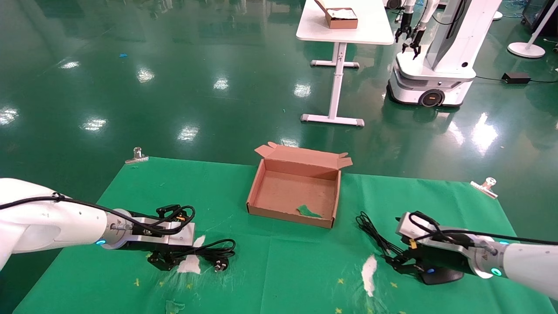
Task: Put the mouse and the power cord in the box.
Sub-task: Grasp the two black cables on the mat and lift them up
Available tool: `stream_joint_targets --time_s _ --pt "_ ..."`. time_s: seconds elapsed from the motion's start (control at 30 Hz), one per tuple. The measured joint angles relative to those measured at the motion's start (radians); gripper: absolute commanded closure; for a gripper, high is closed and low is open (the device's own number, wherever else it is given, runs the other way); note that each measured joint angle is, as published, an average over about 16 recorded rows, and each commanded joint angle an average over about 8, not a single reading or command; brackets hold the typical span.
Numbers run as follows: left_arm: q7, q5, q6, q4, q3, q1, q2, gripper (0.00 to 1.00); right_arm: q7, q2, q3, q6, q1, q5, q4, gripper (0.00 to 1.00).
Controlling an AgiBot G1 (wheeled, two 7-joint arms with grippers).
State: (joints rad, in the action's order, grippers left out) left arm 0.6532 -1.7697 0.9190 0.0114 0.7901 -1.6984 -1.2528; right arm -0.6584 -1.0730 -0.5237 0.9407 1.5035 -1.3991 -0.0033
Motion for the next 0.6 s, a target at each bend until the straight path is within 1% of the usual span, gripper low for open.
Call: stream_joint_targets --time_s 0.1,0.13,0.6 --pt "0.001 0.0 -0.002 -0.001 0.0 0.0 -0.001 0.98 0.0 0.0 0.0 -0.001 -0.001 0.0 0.0 1.0" --pt "0.001 0.0 -0.002 -0.001 0.0 0.0 -0.001 1.0 0.0 0.0 0.0 -0.001 -0.001 0.0 0.0 1.0" --pt "0.0 -0.001 0.0 0.0 0.0 0.001 0.0 1.0 0.0 0.0 0.0 0.0 0.0 0.001 0.001 1.0"
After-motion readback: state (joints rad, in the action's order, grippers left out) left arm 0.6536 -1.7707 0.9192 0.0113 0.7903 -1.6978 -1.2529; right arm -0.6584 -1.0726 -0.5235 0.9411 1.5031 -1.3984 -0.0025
